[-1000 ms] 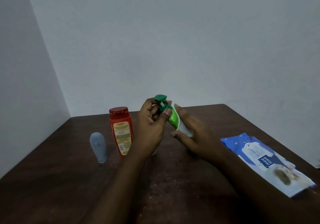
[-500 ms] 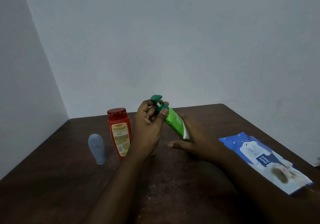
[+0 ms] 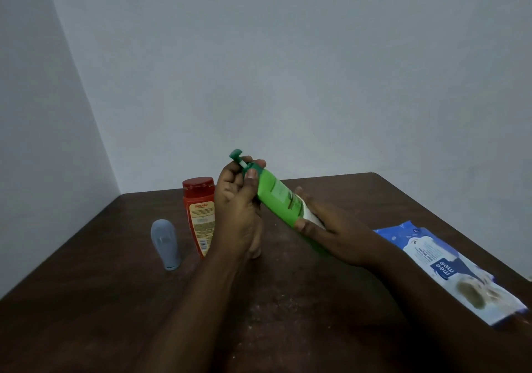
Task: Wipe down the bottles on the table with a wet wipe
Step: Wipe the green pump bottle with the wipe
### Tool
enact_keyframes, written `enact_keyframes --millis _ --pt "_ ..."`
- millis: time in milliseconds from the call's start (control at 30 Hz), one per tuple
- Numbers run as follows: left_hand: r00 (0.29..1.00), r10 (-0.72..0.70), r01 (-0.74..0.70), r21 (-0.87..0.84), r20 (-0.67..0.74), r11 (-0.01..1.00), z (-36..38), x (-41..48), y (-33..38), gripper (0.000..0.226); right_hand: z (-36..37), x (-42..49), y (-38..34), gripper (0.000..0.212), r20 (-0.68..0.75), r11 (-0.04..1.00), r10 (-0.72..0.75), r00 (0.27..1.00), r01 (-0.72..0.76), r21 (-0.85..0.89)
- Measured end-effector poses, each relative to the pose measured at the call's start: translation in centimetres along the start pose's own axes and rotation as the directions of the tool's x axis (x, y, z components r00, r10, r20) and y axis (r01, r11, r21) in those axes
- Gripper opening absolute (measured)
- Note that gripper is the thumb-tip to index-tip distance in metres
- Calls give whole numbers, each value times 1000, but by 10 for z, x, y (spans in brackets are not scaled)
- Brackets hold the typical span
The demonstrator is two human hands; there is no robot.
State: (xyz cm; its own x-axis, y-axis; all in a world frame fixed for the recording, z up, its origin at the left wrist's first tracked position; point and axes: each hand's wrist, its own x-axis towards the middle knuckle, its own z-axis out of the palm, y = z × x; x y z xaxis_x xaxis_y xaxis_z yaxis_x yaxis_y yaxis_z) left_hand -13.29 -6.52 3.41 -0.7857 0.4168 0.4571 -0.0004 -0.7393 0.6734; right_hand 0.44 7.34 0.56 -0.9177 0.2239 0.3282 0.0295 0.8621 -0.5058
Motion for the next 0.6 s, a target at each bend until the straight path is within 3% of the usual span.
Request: enact_keyframes --millis 100,233,467,600 --pt "998 -55 59 -161 29 985 -3 3 9 24 4 -4 -17 62 -109 973 -136 985 154 173" --pt "987 -131 150 -251 92 956 -5 2 11 26 3 -3 -24 59 -166 882 -278 946 320 347" --pt "987 -138 157 -308 83 938 -4 5 23 22 3 0 -19 44 -370 879 -441 818 477 7" --pt "973 -200 228 -364 113 903 -8 8 25 25 8 -1 -23 38 -411 865 -473 780 500 -47"
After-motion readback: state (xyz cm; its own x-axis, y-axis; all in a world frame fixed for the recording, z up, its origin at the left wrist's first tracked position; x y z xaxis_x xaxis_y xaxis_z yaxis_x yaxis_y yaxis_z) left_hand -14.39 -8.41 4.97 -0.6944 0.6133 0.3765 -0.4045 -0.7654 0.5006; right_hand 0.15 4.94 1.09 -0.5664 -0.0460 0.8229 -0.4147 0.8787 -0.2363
